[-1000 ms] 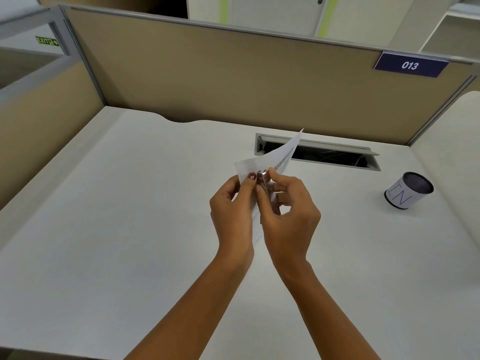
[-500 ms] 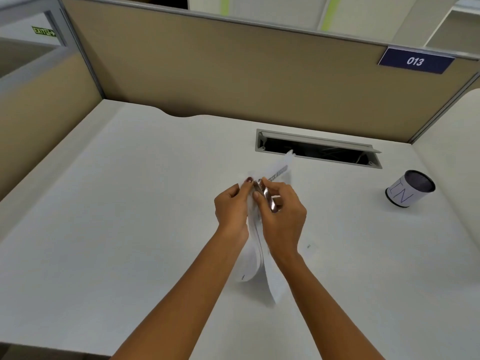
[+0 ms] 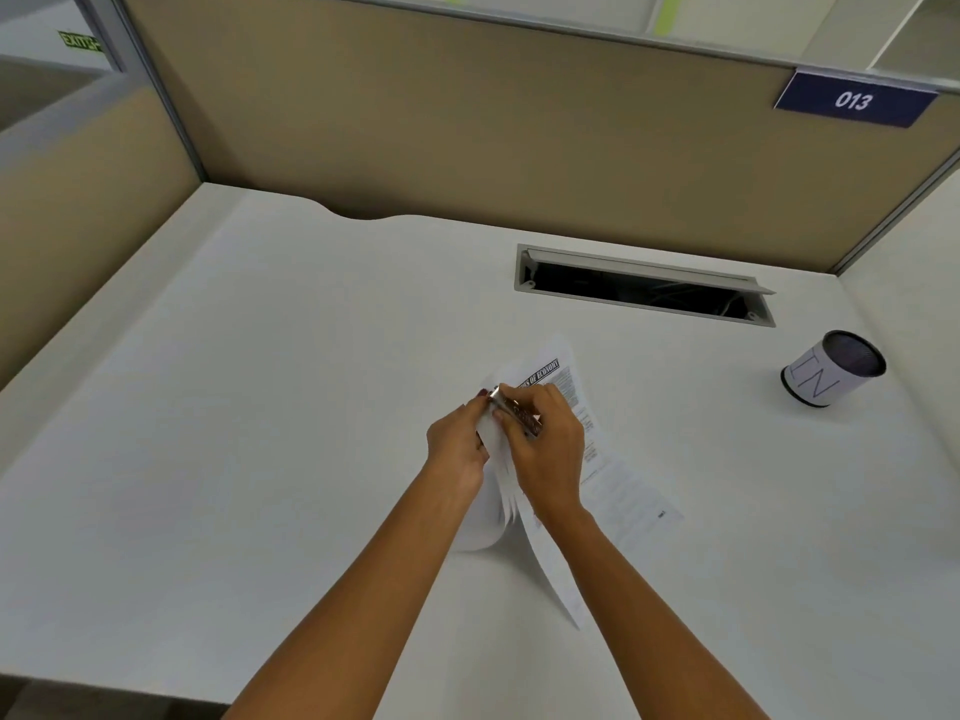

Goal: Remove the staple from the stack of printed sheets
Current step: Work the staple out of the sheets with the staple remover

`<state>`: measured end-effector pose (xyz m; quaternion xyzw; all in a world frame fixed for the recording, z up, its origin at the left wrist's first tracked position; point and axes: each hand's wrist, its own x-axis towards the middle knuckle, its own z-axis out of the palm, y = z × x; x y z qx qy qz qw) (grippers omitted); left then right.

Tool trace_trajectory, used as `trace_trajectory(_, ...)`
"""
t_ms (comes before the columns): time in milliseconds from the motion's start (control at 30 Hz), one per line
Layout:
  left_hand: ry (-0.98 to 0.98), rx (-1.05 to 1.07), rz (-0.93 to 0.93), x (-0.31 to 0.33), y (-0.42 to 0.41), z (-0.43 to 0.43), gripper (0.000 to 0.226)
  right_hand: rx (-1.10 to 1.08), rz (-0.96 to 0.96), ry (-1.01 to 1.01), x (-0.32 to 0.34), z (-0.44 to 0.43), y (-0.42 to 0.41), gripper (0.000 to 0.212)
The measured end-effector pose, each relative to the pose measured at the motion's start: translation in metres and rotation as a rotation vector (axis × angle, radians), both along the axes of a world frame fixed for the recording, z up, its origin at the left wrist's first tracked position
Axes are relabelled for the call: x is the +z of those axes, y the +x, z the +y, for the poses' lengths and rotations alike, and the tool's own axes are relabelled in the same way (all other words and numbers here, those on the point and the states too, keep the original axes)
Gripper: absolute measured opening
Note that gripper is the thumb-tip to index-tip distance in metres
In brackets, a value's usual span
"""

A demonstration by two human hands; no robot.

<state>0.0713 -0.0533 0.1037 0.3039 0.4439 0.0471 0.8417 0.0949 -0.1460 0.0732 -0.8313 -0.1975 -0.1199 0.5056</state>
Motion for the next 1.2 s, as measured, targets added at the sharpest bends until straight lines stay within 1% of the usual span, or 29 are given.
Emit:
trace_trajectory(133, 0.025, -0.008, -0.014, -0.002, -0.002, 0.000, 0.022, -0.031, 0.286, 0.202, -0.002, 0.000, 0.003, 0.022)
trace_trajectory(200, -0.021, 0.014, -0.030, -0.001, -0.002, 0.000, 0.020, -0.062, 0.376, 0.241, -0.001, -0.001, 0.004, 0.022)
trace_trajectory(233, -0.041, 0.026, -0.036, 0.000, -0.001, 0.000, 0.021, -0.067, 0.389, 0.244, -0.001, -0.002, 0.004, 0.022)
trace_trajectory(400, -0.030, 0.016, -0.060, 0.002, -0.001, -0.001, 0.027, -0.027, 0.348, 0.238, 0.000, -0.004, -0.003, 0.023)
trace_trajectory(567, -0.038, 0.034, -0.128, 0.003, -0.004, -0.004, 0.011, -0.054, 0.319, 0.224, 0.001, 0.000, -0.006, 0.021)
trace_trajectory(600, -0.031, 0.033, -0.135, 0.003, -0.004, -0.005, 0.011, -0.063, 0.320, 0.224, 0.002, 0.001, -0.006, 0.020)
trace_trajectory(767, 0.024, 0.026, -0.139, 0.001, -0.005, -0.010, 0.026, -0.103, 0.332, 0.250, 0.005, 0.001, -0.005, 0.020)
trace_trajectory(933, 0.023, 0.032, -0.122, 0.000, -0.006, -0.010, 0.024, -0.072, 0.335, 0.233, 0.006, -0.002, -0.006, 0.021)
trace_trajectory(1033, 0.022, 0.032, -0.130, 0.000, -0.006, -0.010, 0.027, -0.073, 0.322, 0.212, 0.004, -0.004, -0.010, 0.021)
trace_trajectory(1200, 0.077, 0.015, -0.125, -0.001, -0.007, -0.013, 0.028, -0.105, 0.299, 0.217, 0.005, -0.003, -0.009, 0.021)
